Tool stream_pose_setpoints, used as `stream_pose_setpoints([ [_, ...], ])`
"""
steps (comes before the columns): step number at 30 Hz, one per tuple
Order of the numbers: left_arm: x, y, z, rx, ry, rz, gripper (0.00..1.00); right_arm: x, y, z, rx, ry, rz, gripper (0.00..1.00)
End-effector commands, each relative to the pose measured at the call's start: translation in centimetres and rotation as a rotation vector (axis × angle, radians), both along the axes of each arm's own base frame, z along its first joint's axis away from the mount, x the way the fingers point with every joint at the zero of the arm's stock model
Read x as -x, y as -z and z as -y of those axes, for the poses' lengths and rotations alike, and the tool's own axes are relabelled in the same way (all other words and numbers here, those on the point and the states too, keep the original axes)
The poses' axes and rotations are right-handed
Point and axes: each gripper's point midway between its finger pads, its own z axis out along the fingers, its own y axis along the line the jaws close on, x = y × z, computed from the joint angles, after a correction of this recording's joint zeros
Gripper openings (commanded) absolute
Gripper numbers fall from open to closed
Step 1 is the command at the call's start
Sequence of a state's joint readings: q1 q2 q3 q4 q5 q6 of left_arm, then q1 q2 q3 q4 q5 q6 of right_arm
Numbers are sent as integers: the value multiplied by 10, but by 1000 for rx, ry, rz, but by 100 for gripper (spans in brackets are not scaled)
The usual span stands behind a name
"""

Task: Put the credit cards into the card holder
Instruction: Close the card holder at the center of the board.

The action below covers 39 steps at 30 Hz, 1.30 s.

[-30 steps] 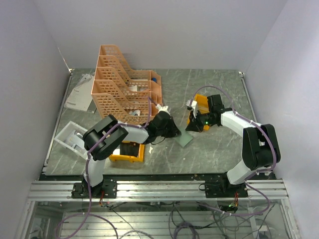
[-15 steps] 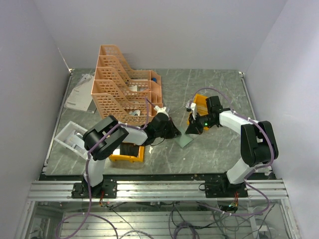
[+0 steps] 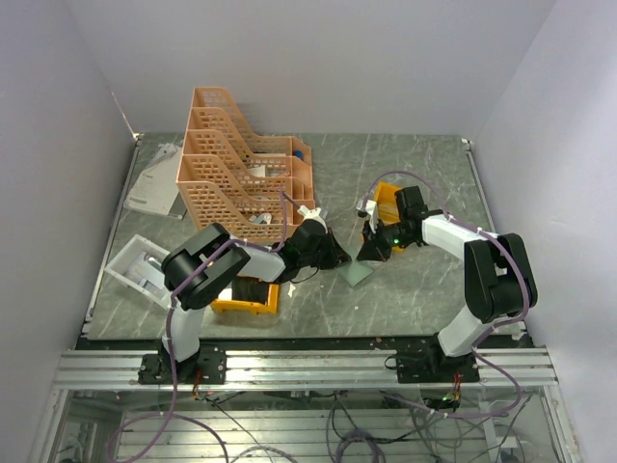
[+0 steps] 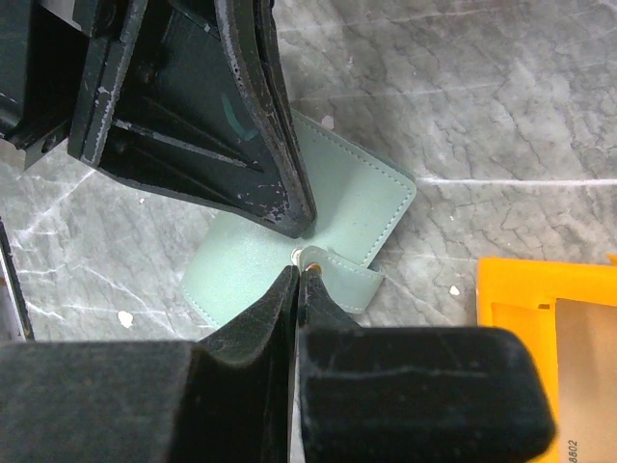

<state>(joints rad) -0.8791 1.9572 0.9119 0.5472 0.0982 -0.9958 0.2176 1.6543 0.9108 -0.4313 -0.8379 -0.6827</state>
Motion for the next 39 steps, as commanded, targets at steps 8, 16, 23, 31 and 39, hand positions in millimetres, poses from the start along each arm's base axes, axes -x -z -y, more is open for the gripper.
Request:
stream_pose_setpoints([
  [8,17,35,-12,-79,30,-71,7,7,9,-7,22,-24,-20,0],
  [16,18,38,-13,-87,28,-75,7,12,13,-8,36,-46,-21,0],
  [23,18,39,-14,-87,28,-77,7,14,11,-10,35,-56,-15,0],
  [31,18,41,-14,-88,26,-81,7,19,20,-9,74,-85,-14,0],
  [39,19,41,-15,-90,27,-81,7,24,34,-7,133,-107,-27,0],
])
